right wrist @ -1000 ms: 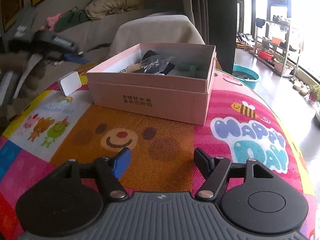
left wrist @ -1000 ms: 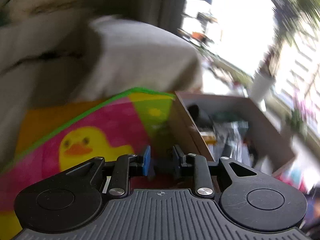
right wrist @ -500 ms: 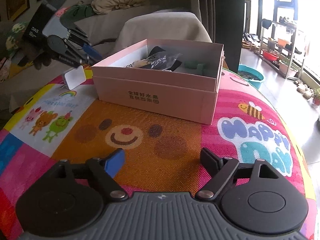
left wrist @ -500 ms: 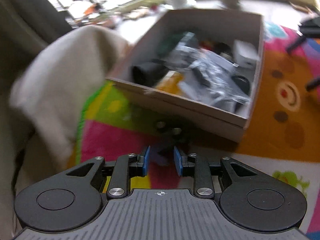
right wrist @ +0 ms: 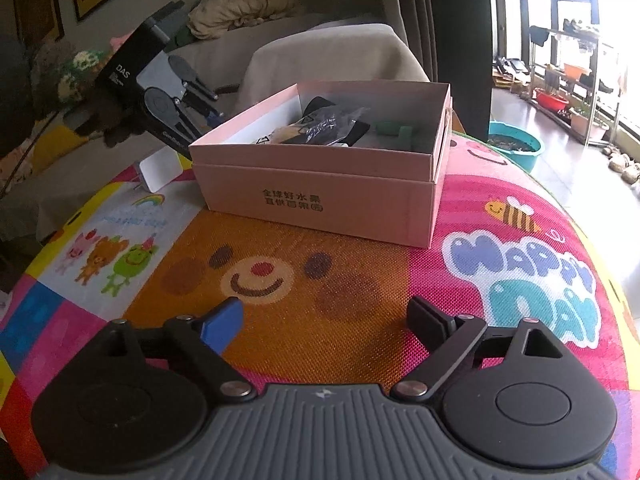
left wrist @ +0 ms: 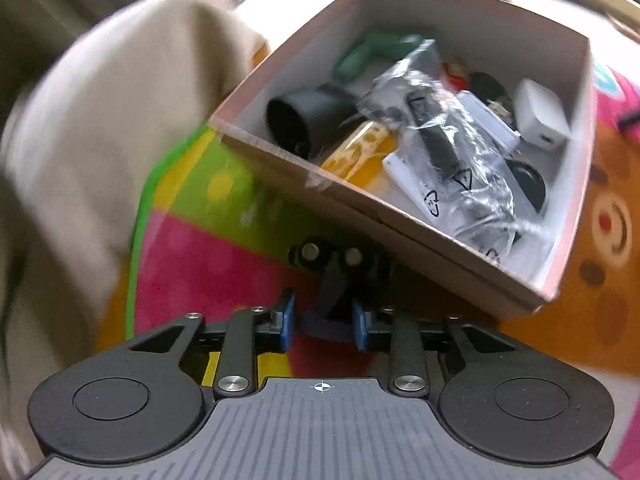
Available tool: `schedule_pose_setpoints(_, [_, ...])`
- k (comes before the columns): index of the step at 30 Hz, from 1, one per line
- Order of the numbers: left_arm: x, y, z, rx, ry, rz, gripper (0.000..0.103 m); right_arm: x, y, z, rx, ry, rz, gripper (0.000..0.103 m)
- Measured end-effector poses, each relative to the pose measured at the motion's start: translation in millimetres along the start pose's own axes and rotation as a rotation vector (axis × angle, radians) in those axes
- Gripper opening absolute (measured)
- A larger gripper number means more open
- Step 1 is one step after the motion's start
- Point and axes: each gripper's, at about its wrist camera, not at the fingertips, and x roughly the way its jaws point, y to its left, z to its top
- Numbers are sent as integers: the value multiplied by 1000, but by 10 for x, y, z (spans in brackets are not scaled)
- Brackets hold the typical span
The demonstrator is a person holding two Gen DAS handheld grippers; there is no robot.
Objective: Organize rigid objects
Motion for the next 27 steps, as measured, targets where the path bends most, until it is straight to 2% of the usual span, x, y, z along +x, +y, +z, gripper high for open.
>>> schedule_pose_setpoints(3, [-114,-142,-87,-92,22,-9,30,-7,-13,1,9,-4,7,90])
schedule_pose_setpoints(4, [-176,-230,-144,-98,15,-14,22,-10,-17,0,11,-5,8,90])
schedule_pose_setpoints(7, [-365,-444,-330,-189,-25,-16,15,-13,-23,0,16,-6,11,90])
schedule_pose_setpoints(11, [-566,-725,-631,-354,-66,-14,15,-8,-7,4,9,-4,5,90])
schedule_pose_setpoints(15, [-727,-959,-858,-425,-89,1,15,1,30,-1,-10,2,-11,90])
schedule_pose_setpoints(17, [-753,-1034,-910,-415,-100,15,15,5,43,-1,-17,4,-18,90])
schedule_pose_setpoints(19, [-716,-1039,-920,-453,-123,31,17,9,52,-2,-24,6,-24,90])
schedule_pose_setpoints(21, [-650,-1012,-966,-537,-139,12,23,14,66,-3,-32,9,-31,90])
schedule_pose_setpoints(24, [-584,-951,-1028,-659,-189,-26,25,18,92,-9,-47,13,-45,90])
schedule_pose_setpoints(27, [-603,-1020,-1115,-661,-247,-19,25,26,118,-9,-62,18,-61,90])
